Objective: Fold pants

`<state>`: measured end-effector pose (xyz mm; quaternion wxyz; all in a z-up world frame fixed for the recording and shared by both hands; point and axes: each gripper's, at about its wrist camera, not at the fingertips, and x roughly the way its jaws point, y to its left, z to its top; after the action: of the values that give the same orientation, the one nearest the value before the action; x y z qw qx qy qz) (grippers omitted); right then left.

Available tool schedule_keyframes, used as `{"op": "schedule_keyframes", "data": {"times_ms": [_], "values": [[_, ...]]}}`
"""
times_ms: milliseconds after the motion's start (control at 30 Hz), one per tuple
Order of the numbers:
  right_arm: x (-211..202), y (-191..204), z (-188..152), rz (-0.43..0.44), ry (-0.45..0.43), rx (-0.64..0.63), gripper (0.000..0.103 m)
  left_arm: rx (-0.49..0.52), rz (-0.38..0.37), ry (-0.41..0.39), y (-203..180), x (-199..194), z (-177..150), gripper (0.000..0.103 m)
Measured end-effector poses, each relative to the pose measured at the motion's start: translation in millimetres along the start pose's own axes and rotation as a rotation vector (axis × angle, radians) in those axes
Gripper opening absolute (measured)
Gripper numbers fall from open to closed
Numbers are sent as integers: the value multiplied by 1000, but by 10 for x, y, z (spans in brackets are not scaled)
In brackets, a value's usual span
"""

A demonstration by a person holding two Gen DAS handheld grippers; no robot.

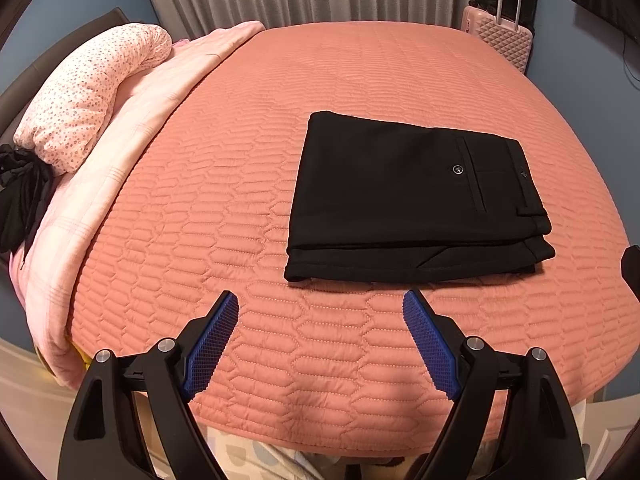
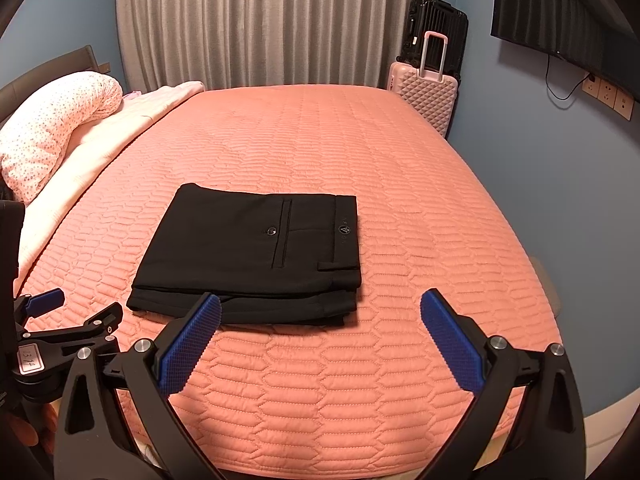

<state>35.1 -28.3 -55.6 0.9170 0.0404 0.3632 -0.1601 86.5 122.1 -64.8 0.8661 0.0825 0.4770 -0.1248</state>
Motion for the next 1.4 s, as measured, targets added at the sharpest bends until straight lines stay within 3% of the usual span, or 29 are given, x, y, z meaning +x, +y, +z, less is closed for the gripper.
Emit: {"op": "schedule_keyframes", "data": {"times_ms": [1400], "values": [[7, 21, 7, 12, 4, -8, 98, -3, 0, 7, -6, -15, 19, 82]]}}
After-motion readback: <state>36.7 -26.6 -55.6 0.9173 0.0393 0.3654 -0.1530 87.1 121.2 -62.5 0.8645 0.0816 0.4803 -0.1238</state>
